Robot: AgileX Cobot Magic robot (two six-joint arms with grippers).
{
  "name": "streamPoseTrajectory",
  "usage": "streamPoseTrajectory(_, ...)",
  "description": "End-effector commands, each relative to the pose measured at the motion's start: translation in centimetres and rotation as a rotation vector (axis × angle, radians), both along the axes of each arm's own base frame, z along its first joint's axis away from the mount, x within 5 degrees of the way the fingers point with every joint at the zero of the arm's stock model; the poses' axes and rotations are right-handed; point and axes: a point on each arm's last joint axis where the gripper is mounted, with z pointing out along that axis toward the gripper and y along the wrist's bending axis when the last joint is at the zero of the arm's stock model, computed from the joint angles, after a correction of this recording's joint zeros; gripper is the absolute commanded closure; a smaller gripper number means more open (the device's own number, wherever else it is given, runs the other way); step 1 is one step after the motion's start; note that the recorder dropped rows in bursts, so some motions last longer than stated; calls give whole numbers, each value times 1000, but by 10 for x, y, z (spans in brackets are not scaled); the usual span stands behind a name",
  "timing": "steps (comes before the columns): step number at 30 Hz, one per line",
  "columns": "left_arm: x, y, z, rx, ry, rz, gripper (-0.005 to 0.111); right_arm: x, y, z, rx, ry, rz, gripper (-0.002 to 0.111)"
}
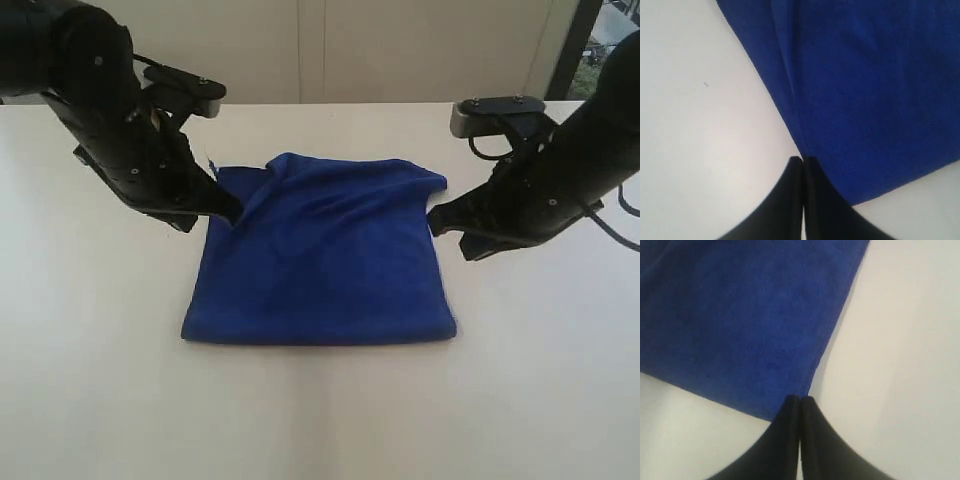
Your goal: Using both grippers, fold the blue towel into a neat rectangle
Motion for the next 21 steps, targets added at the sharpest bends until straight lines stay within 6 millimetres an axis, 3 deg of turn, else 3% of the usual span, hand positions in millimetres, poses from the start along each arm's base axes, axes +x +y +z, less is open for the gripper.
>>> streamPoseTrajectory(1, -10, 3, 13, -35, 8, 60, 107, -18, -3, 0, 8, 23, -37, 108)
streamPoseTrajectory(5, -8, 4, 24, -94, -59, 84, 107, -31, -5, -2, 7, 31, -37, 108)
streamPoseTrajectory(10, 14, 20, 23, -237, -69, 199, 107, -34, -5, -3, 8, 27, -43, 108)
streamPoseTrajectory(15, 44, 48, 15, -418, -15, 255, 107, -28, -6, -1, 7, -36, -60, 108)
streamPoseTrajectory(21, 96, 59, 5, -688, 54, 264, 107, -12, -21, -3, 9, -66, -130, 108)
